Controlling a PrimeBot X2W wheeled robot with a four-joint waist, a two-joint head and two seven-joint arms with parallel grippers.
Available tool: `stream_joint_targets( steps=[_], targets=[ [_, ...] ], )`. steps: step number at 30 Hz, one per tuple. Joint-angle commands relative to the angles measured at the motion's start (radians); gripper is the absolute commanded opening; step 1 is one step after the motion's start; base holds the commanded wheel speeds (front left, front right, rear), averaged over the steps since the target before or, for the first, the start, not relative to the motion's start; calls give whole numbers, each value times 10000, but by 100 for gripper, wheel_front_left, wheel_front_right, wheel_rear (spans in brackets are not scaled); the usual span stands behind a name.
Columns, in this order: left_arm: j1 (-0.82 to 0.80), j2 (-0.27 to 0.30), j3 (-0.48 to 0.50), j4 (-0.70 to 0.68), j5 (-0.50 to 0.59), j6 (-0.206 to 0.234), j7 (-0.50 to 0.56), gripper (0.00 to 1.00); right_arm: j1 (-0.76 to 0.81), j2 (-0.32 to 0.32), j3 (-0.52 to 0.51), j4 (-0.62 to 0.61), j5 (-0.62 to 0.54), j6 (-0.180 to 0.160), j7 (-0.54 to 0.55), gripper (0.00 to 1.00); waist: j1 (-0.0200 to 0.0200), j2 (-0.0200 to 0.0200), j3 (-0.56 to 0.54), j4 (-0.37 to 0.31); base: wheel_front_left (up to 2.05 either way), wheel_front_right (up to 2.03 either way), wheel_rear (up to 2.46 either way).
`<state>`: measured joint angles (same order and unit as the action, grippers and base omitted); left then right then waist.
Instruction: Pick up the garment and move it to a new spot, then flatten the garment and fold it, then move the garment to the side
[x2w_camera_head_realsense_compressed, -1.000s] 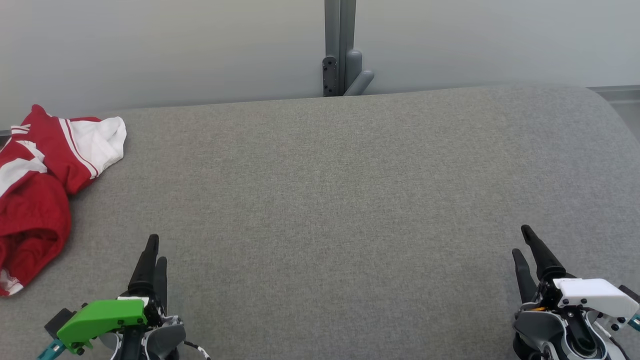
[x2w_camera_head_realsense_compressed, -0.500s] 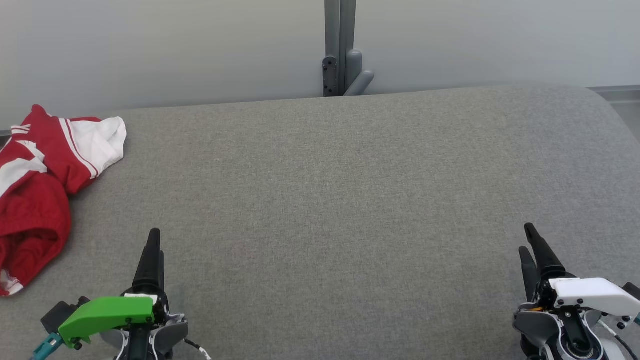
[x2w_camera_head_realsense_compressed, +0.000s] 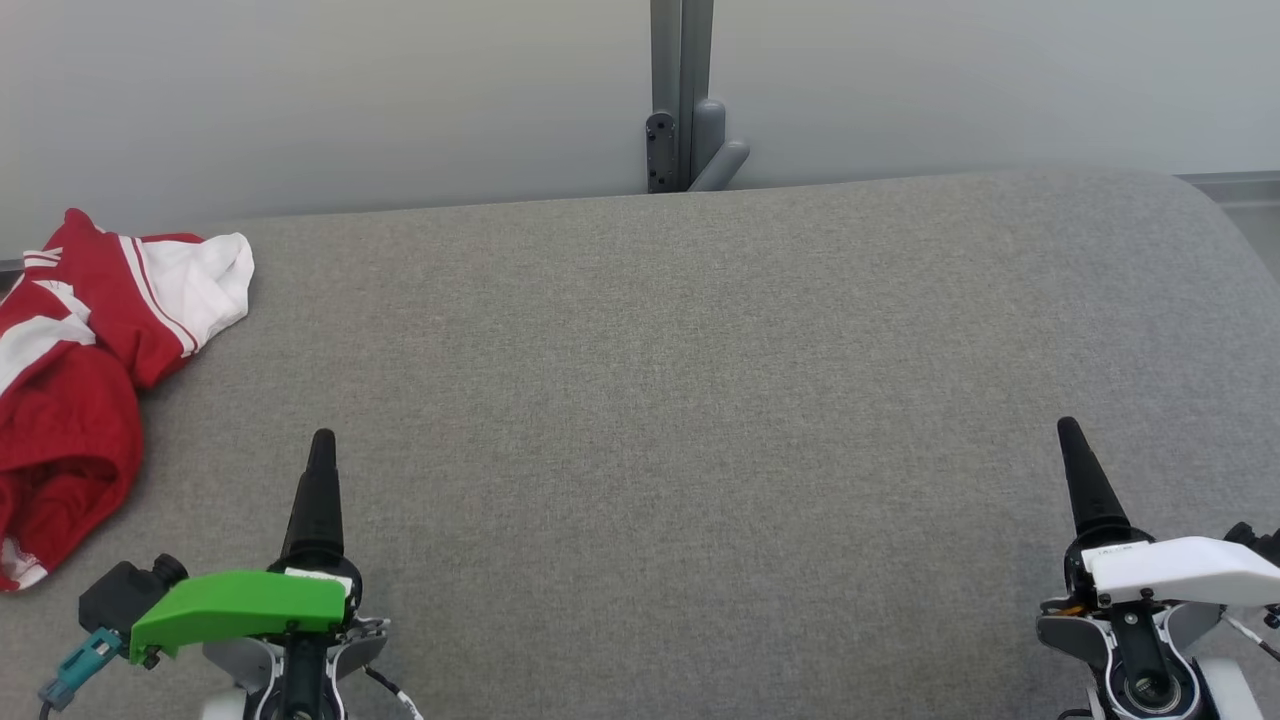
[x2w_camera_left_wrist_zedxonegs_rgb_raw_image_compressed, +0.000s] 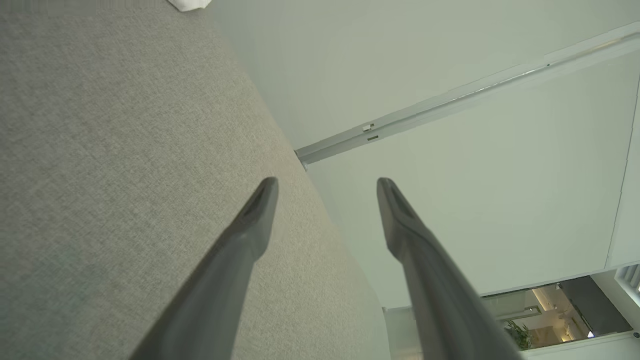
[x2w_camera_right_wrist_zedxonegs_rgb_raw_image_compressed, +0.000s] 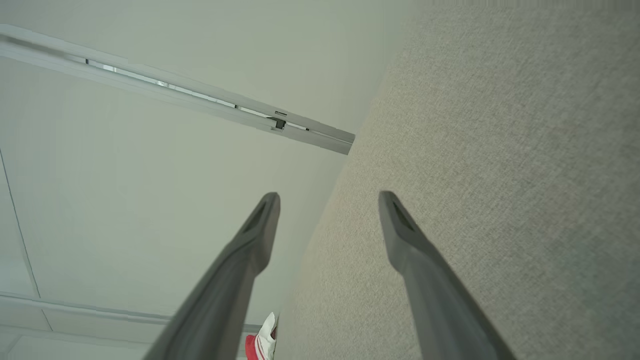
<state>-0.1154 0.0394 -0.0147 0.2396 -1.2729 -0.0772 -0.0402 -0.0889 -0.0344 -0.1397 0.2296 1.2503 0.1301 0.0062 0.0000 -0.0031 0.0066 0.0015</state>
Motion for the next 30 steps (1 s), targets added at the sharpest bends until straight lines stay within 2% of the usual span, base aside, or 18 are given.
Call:
stream_joint_targets(
  steps=[1,5,18,30],
  targets=[
    [-67,60,-64,-325,652,78,-129,100,-23,-84,82,-351,-639,4,-144,100,0,7,2,0,0,0,0],
    [-2,65,-199,-508,1839,180,-264,100,72,-91,201,-588,-1459,4,-308,100,0,8,3,-1,0,0,0],
    [302,80,-464,-987,4633,614,-666,100,341,-113,643,-1098,-4126,5,-796,100,0,12,8,0,0,0,0],
    [578,93,-650,-1213,6541,836,-989,100,549,-128,911,-1141,-5871,6,-1198,100,0,15,-2,1,0,0,0]
  ],
)
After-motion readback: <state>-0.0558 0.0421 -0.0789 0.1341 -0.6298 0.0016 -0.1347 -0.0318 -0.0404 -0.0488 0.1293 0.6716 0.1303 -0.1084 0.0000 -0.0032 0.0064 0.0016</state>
